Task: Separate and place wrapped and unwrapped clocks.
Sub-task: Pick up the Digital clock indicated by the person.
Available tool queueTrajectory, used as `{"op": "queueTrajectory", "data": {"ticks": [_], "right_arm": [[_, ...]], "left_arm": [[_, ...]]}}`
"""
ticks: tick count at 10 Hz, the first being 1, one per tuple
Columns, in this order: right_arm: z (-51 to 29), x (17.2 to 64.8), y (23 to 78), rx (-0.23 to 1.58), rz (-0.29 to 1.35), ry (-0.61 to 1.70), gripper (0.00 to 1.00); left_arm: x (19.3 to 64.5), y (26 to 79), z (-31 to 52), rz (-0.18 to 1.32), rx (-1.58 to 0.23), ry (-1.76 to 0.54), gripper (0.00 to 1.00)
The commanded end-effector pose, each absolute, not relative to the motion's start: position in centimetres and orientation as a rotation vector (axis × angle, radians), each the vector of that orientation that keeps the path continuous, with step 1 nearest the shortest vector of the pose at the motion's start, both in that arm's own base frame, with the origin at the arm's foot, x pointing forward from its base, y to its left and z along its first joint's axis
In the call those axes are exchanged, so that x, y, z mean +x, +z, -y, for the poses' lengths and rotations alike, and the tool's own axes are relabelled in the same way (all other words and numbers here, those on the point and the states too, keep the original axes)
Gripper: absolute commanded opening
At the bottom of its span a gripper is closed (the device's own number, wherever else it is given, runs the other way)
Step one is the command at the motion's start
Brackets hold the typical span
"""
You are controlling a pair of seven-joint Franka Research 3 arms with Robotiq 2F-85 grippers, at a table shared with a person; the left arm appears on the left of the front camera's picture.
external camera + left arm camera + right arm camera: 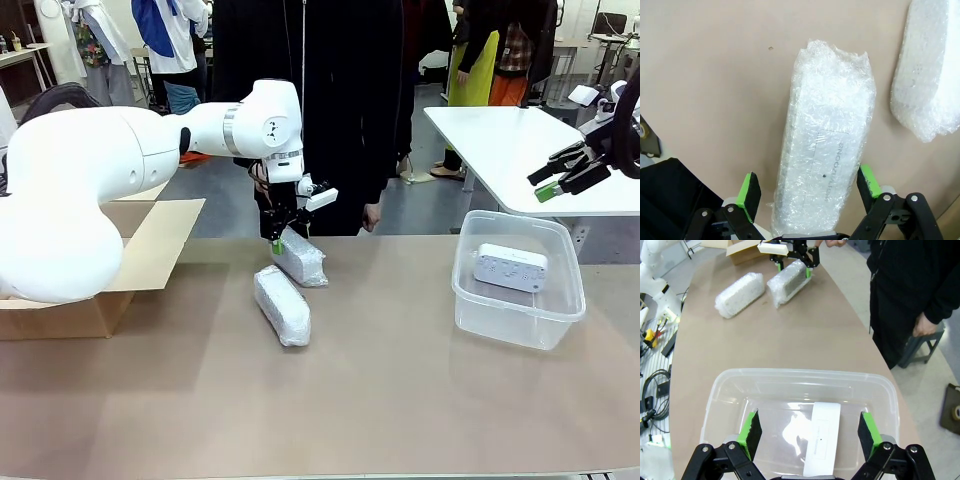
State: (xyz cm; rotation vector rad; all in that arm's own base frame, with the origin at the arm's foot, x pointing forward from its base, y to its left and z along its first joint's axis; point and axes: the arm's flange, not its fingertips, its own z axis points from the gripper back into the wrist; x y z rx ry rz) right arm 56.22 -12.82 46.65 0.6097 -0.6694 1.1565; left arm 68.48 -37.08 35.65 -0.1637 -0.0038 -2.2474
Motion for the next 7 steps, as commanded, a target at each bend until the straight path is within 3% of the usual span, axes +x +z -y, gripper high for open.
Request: {"op": "queueTrajectory", "data": {"ticks": [1,2,3,4,7], "right_arm": [[12.81,56.18,46.59,0.611,0.669,1.156,1.0],[12.81,56.18,46.59,0.611,0.669,1.156,1.0],[12.81,56.18,46.59,0.611,0.669,1.156,1.0],[12.81,56.18,46.59,0.611,0.669,1.156,1.0],[12.81,56.18,46.59,0.611,0.669,1.156,1.0]], "left_arm": [[71.12,36.68,38.24,-0.012,-0.138,-2.291,0.86],[71.1,36.74,38.26,-0.022,-0.131,-2.287,0.81],[71.09,36.74,38.21,-0.025,-0.135,-2.285,0.68],[71.1,36.75,38.19,-0.03,-0.138,-2.285,0.63],[71.11,36.82,38.24,-0.041,-0.145,-2.283,0.31]]}}
